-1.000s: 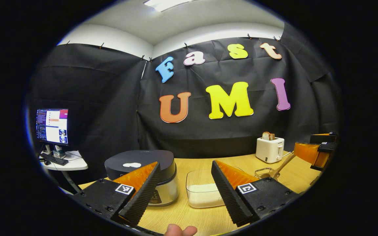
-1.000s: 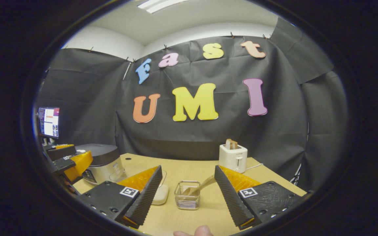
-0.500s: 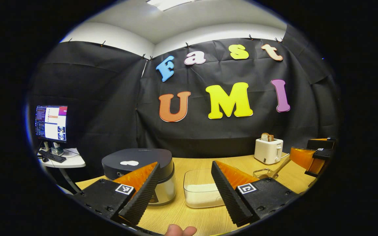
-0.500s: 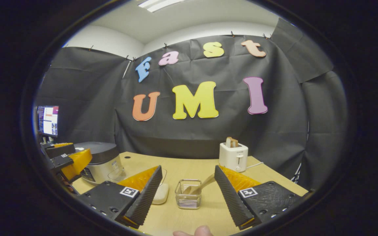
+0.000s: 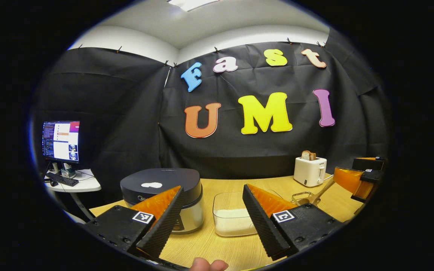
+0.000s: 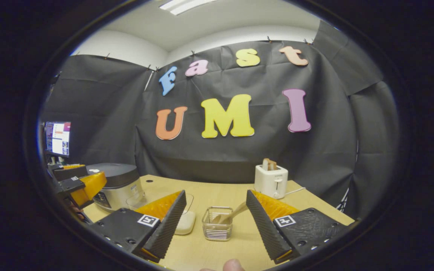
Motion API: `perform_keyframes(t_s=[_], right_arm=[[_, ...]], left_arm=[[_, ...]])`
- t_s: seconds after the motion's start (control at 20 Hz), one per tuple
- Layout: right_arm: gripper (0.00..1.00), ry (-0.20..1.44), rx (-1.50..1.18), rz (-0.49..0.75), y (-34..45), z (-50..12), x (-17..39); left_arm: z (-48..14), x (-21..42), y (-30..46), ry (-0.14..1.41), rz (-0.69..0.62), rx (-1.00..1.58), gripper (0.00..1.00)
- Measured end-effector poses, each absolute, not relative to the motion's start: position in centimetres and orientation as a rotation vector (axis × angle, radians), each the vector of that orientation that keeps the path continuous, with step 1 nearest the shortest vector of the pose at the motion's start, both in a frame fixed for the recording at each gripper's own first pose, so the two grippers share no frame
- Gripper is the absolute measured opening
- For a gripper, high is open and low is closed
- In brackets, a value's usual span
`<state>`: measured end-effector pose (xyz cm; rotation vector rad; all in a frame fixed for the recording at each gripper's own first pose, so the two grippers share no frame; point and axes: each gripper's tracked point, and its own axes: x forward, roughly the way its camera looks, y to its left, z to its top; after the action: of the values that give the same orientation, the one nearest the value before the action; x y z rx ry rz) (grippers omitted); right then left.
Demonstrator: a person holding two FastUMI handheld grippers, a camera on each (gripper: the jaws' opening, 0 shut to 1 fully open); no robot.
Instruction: Close the left gripper, press the button to open the rice cooker; take a wooden spoon from the chopstick holder with the right hand, scoop a spoonful of rice and pour it into the rice cooker, then put the wooden spoon back into the chopstick holder.
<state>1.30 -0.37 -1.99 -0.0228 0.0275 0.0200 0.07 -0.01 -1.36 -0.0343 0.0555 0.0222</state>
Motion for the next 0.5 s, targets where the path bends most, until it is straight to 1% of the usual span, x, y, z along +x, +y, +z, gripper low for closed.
perform_keyframes(t_s=[0.2,0.35,0.4,0.5], right_arm=[[0.96,0.026,0.011,0.054,-0.4,-2.6,1.7],[0.95,0.042,0.003,0.074,-0.9,-3.6,1.7],[0.95,0.044,0.001,0.078,-1.2,-3.8,1.7],[0.95,0.043,-0.001,0.075,-1.9,-4.1,1.7]], left_arm=[[0.0,-0.1,0.9,0.052,0.043,-0.005,0.98],[1.1,0.3,2.0,0.035,0.044,-0.017,0.98],[1.0,0.5,2.4,0.057,0.032,-0.028,0.98],[0.7,0.9,4.7,0.105,0.061,-0.033,0.99]])
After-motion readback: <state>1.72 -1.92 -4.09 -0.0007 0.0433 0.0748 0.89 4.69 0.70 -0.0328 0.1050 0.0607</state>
